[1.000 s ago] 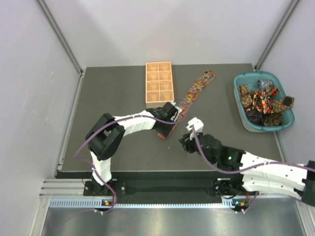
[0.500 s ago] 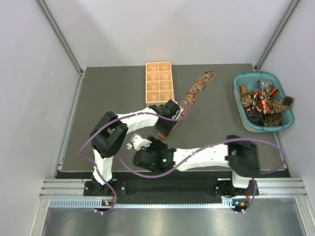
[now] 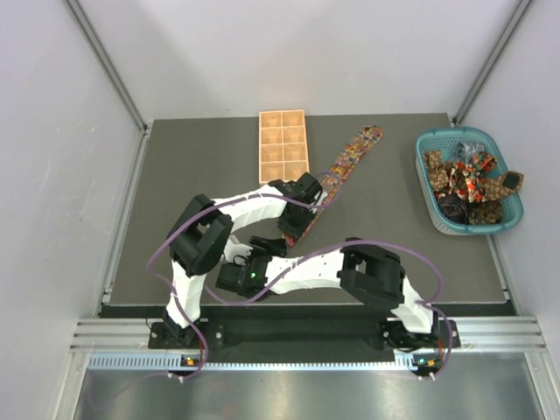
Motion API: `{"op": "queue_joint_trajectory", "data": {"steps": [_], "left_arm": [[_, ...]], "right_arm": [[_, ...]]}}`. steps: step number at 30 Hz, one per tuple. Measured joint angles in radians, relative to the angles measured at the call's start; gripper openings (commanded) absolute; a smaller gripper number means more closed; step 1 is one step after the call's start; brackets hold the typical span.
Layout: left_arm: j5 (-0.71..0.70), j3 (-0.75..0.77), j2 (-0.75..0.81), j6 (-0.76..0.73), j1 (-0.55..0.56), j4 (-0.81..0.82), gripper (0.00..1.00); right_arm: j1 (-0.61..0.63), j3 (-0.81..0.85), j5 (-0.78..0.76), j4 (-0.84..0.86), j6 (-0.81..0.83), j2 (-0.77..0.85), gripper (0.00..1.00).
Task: Roll the ties
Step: Roll the tie
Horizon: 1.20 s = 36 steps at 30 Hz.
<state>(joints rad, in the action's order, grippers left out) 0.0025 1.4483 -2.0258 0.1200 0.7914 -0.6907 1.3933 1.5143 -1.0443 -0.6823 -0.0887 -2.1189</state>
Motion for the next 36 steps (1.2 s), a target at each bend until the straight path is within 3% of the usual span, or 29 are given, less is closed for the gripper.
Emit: {"op": "queue_joint_trajectory", "data": {"steps": [20, 29, 36], "left_arm": [[0.015, 0.062, -0.039, 0.001, -0.007, -0.069, 0.35], [0.016, 0.079, -0.050, 0.002, -0.008, -0.086, 0.35], [0.016, 0.084, -0.052, 0.005, -0.008, -0.090, 0.36]], "right_arm": [[-0.101, 0.011, -0.022, 0.062, 0.136, -0.122, 0.53], [-0.116, 0.012, -0.054, 0.087, 0.169, -0.161, 0.33], [-0.121, 0.023, -0.089, 0.085, 0.164, -0.183, 0.11]]}}
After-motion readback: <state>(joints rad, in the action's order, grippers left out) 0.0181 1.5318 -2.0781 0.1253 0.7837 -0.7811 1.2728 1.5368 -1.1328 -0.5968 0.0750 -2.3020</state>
